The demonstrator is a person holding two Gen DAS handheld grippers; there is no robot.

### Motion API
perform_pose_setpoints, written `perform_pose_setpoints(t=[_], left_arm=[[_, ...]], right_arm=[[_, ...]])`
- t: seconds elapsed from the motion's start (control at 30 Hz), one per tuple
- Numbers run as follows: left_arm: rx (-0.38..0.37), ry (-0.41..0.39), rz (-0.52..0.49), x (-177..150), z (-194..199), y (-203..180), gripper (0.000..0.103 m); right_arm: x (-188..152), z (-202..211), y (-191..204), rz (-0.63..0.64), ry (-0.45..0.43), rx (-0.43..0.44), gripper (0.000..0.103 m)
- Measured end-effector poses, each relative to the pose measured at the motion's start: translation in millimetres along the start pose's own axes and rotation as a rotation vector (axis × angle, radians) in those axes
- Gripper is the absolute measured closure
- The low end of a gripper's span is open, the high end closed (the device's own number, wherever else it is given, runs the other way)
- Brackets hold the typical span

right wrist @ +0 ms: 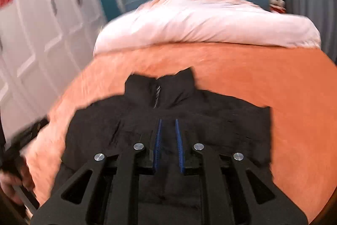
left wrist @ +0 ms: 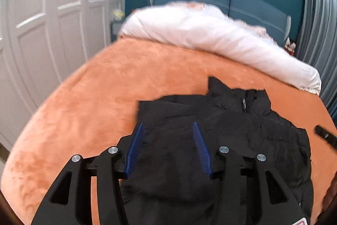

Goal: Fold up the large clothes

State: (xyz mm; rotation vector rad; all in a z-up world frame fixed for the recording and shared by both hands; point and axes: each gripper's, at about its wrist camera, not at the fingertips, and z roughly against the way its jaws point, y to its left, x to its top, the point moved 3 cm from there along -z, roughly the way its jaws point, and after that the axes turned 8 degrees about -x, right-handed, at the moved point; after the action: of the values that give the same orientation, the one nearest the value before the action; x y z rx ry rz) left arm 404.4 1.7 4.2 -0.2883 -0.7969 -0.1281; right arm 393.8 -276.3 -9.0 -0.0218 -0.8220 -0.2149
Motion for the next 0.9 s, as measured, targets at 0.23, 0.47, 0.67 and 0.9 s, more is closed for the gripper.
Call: perform_pose_setpoints(t=[0.23, 0.47, 0.67, 0.9], left_arm=[[0.096, 0.162, -0.029, -30.6, -91.5, 12.0, 0.052], [0.055, 0.139, 0.000, -51.8, -114.9, 30.9, 0.043], [0.061, 0.136, -0.005, -59.7, -123.4, 30.8, 0.043], [0.098, 0.149, -0.007, -56.9, -116.7, 30.6, 0.043]], right_arm=[[-40.2, -76.2, -41.1, 0.002, 0.138, -0.089, 0.097], [-71.4, -108.5, -53.0, 0.010, 0.100, -0.043, 0.103], [-78.9, -119.5, -57.5, -0.020, 0.093, -0.018, 0.103], [-69.1, -117.3, -47.9, -0.004, 0.130, -0.060, 0.103]])
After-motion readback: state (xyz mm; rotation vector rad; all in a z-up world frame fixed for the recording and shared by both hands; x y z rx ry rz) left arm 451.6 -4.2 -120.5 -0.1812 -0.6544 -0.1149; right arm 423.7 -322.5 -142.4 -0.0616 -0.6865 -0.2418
